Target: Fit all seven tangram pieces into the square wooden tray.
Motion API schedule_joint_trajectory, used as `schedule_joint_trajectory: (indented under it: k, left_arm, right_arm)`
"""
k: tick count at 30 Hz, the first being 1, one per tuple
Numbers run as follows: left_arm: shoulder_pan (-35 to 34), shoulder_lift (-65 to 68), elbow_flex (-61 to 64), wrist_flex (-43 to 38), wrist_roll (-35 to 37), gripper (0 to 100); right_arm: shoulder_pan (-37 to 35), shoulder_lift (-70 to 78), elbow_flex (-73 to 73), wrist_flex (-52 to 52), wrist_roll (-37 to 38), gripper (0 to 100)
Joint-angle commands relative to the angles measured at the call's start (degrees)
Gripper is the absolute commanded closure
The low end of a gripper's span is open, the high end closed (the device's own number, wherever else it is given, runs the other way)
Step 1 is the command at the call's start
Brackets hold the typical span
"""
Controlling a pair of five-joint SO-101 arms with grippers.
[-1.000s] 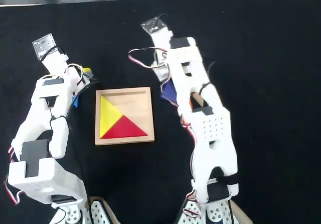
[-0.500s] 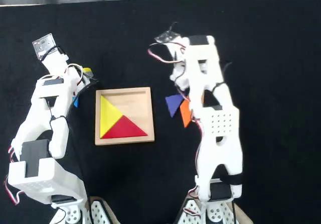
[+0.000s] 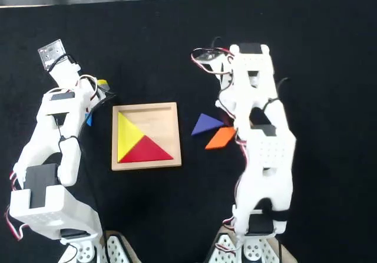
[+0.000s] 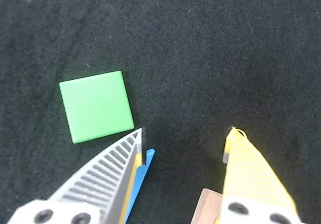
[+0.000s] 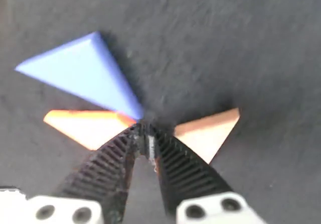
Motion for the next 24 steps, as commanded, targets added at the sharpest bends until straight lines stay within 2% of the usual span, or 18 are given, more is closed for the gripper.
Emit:
schedule_joint_trajectory:
  k: [1, 7, 9, 13, 17, 19, 21, 24]
  left_arm:
    - [-0.4, -0.4, -1.7, -0.8, 0.5, 74]
    - [-0.4, -0.4, -1.7, -0.7, 0.5, 74]
    - [-0.5, -0.4, -1.7, -0.7, 0.5, 74]
    - [-0.4, -0.3, -1.7, -0.8, 0.5, 74]
    - [-0.4, -0.3, -1.7, -0.8, 0.5, 74]
    - [-0.4, -0.3, -1.7, -0.8, 0.5, 74]
    - [-0.6, -0.3, -1.7, -0.9, 0.5, 74]
    - [-0.6, -0.3, -1.7, -0.9, 0.5, 74]
  right_arm:
    - [-4.0, -14.7, 14.7, -7.5, 0.5, 98.8]
    - [-7.0, -36.4, 39.4, -28.7, 0.5, 98.7]
    - [-7.2, -40.5, 43.8, -32.3, 0.9, 98.5]
    - [-9.8, -41.6, 45.6, -29.8, 12.3, 95.2]
    - [-11.2, -41.6, 45.8, -28.0, 17.7, 78.3]
    - [-12.0, -41.5, 46.1, -27.3, 22.8, 71.2]
    - [-13.0, -40.6, 46.3, -27.2, 27.9, 66.1]
    - [-14.4, -37.2, 45.1, -28.8, 28.8, 61.5]
